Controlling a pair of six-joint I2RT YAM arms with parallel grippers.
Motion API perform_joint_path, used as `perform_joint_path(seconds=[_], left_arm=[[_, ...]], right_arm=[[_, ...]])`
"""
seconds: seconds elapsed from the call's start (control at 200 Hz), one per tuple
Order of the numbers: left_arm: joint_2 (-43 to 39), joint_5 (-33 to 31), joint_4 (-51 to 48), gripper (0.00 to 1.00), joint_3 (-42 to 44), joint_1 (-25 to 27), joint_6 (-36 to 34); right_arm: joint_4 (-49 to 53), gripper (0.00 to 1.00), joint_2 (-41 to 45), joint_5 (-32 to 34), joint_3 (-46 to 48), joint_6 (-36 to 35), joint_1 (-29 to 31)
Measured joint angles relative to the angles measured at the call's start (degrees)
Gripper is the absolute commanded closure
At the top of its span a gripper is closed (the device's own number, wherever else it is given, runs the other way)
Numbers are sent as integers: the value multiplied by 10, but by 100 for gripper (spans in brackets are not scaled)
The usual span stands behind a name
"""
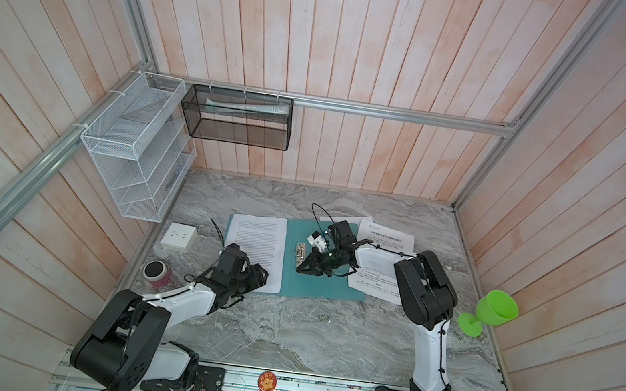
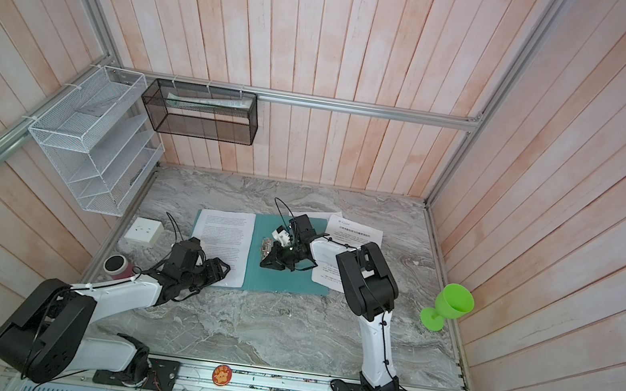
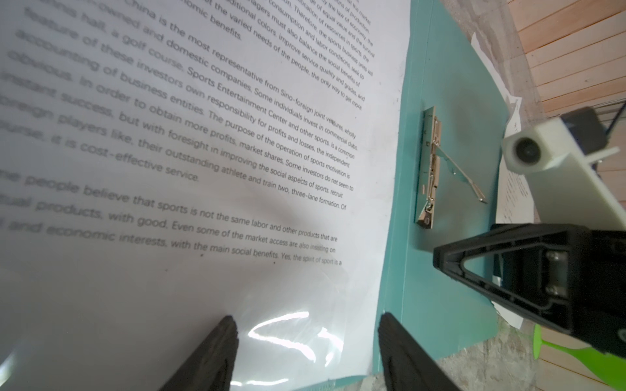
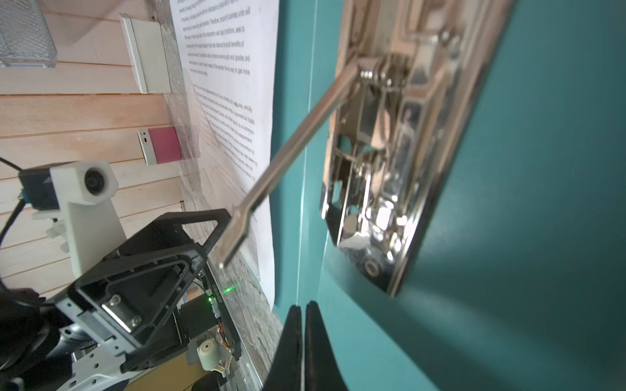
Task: Put the files into the folder
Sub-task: 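Lift the right gripper off the clip and draw it back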
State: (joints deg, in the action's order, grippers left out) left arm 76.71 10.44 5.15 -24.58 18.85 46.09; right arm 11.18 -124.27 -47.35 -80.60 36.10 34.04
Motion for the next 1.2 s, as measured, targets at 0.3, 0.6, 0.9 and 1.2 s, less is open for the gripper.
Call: perform_joint_path(seconds=[0.3, 0.6, 0.9, 1.2], left_arm=[[0, 1, -4, 31, -2, 0, -7], [1, 0, -43, 26, -23, -2, -24], [-6, -48, -165, 5, -78, 1, -63], [-63, -64, -196, 0, -144, 17, -97]], right_arm=[[81, 98, -110, 7, -250, -37, -23], [153, 85, -114, 23, -411, -87, -77], [65, 2, 186, 290, -81, -144, -67], [3, 2, 319, 393, 32, -132, -149]])
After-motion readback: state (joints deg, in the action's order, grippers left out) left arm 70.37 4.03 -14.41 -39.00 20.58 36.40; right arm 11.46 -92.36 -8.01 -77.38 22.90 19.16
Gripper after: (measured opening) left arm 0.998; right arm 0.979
